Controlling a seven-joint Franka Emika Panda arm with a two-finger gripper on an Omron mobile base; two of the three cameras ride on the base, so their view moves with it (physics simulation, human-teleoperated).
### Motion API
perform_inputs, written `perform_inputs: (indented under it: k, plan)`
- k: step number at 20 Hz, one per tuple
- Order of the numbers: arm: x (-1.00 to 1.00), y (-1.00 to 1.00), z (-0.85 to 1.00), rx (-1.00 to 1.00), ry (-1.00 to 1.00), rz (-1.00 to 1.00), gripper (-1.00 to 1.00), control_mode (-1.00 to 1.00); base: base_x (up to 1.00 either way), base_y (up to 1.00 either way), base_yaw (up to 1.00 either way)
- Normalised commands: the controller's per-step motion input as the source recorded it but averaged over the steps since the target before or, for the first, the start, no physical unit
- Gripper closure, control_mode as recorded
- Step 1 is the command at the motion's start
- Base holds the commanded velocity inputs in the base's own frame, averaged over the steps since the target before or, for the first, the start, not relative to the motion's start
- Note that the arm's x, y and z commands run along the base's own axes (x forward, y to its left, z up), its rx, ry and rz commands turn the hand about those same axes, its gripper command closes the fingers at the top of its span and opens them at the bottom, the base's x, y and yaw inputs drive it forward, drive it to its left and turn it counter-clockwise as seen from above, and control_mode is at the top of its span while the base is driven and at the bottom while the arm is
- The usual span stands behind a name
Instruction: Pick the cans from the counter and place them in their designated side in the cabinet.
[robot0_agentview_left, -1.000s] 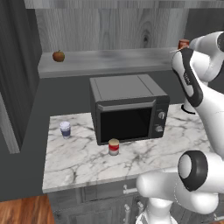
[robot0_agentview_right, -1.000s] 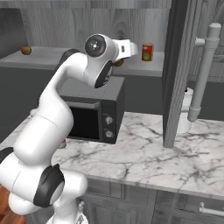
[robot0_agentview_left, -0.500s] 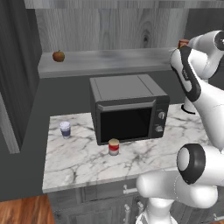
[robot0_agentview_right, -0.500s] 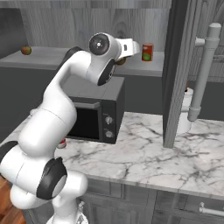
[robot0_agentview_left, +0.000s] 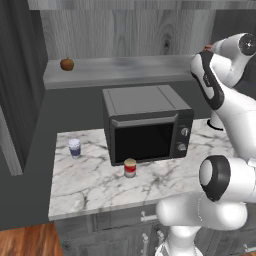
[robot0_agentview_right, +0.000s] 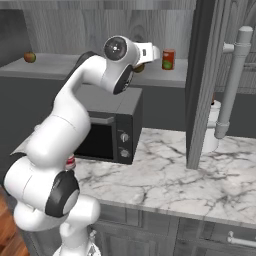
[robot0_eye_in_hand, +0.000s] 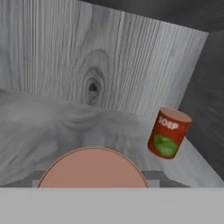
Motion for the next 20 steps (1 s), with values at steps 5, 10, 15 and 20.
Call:
perform_inputs:
  k: [5,10,15,20]
  plan:
    - [0.23,-0.01,0.00,0.00,0.01,0.00,1.00,-1.00,0.00,0.00,0.00]
    - [0.20,-0.07,0.00,0.00,0.00,0.00,1.00,-1.00,0.00,0.00,0.00]
    - [0.18,-0.09,0.00,0.00,0.00,0.00,1.00,-1.00,0.00,0.00,0.00]
    - [0.17,-0.07,0.00,0.00,0.02,0.00,1.00,-1.00,0.00,0.00,0.00]
